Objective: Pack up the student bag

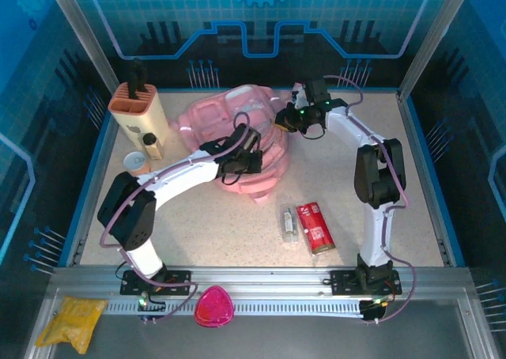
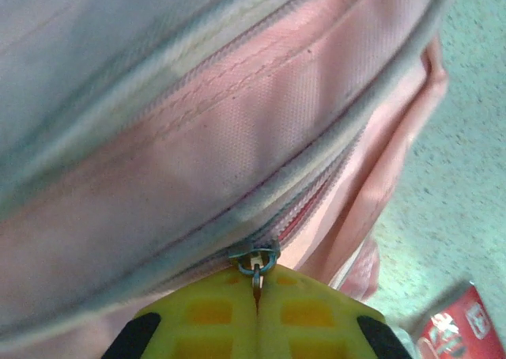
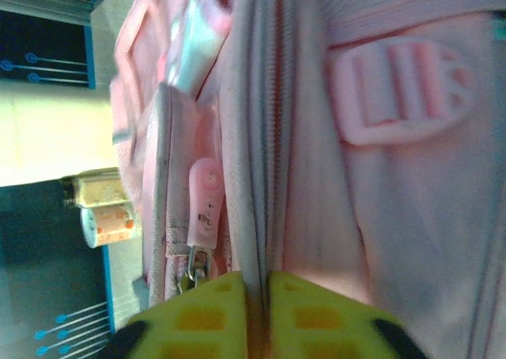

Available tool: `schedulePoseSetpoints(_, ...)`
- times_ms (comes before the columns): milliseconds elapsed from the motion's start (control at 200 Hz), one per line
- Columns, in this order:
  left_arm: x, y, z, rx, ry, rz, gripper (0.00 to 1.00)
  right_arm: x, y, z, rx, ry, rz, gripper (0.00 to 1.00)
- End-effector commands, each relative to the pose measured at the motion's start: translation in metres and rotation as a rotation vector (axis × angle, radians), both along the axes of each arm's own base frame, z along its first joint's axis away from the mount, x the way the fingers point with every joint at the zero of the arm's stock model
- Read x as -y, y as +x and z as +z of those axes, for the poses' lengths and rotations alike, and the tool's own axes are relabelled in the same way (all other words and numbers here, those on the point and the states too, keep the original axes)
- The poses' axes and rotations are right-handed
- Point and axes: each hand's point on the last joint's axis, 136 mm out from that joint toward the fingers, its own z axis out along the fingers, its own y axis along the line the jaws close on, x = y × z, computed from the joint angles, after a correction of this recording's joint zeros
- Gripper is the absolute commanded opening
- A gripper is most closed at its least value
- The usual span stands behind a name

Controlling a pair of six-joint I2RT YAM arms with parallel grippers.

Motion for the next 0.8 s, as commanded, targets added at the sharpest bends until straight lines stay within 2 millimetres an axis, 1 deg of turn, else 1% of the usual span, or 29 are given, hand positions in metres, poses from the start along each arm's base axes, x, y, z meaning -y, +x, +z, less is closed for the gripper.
schedulePoseSetpoints(0, -0.011, -0.007, -0.012, -0.084, 0.078, 0.051, 0.00, 0.024, -0.003, 0.023, 0.079, -0.033, -0.044, 0.26)
schedulePoseSetpoints(25, -0.009, -0.005, -0.011, -0.076, 0.073, 0.046, 0.00, 0.021, -0.012, 0.024, 0.077, -0.017, -0.040, 0.30)
schedulePoseSetpoints(35, -0.008, -0.005, -0.010, -0.073, 0.069, 0.043, 0.00, 0.019, -0.016, 0.021, 0.067, -0.011, -0.035, 0.31)
schedulePoseSetpoints(45, -0.007, -0.004, -0.010, -0.071, 0.066, 0.041, 0.00, 0.016, -0.019, 0.024, 0.074, 0.000, -0.029, 0.33)
schedulePoseSetpoints(100, -0.004, 0.000, -0.008, -0.060, 0.055, 0.039, 0.00, 0.006, -0.041, 0.019, 0.037, 0.039, -0.015, 0.40)
schedulePoseSetpoints(150, -0.001, 0.002, -0.007, -0.059, 0.049, 0.037, 0.00, -0.001, -0.057, 0.014, 0.006, 0.079, -0.018, 0.42)
schedulePoseSetpoints(160, -0.001, 0.002, -0.007, -0.059, 0.048, 0.037, 0.00, -0.001, -0.062, 0.009, -0.008, 0.084, -0.019, 0.42)
schedulePoseSetpoints(200, 0.001, 0.002, -0.008, -0.062, 0.046, 0.035, 0.00, -0.006, -0.070, 0.007, -0.024, 0.122, -0.031, 0.43)
schedulePoseSetpoints(265, 0.000, 0.001, -0.009, -0.069, 0.043, 0.042, 0.00, -0.010, -0.085, -0.004, -0.079, 0.149, -0.050, 0.45)
schedulePoseSetpoints(345, -0.001, -0.001, -0.010, -0.071, 0.040, 0.039, 0.00, -0.022, -0.100, -0.008, -0.112, 0.191, -0.047, 0.48)
schedulePoseSetpoints(430, -0.003, -0.003, -0.011, -0.069, 0.041, 0.040, 0.00, -0.032, -0.107, -0.012, -0.114, 0.184, -0.066, 0.50)
schedulePoseSetpoints(560, 0.001, -0.004, -0.011, -0.074, 0.024, 0.028, 0.00, -0.044, -0.107, -0.022, -0.149, 0.191, -0.075, 0.49)
schedulePoseSetpoints(645, 0.001, -0.004, -0.011, -0.074, 0.026, 0.023, 0.00, -0.051, -0.108, -0.017, -0.140, 0.199, -0.064, 0.48)
schedulePoseSetpoints(720, 0.002, -0.005, -0.010, -0.073, 0.020, 0.020, 0.00, -0.049, -0.108, -0.013, -0.119, 0.165, -0.079, 0.50)
schedulePoseSetpoints(795, 0.004, -0.003, -0.009, -0.068, 0.008, 0.017, 0.00, -0.054, -0.109, -0.015, -0.122, 0.157, -0.074, 0.49)
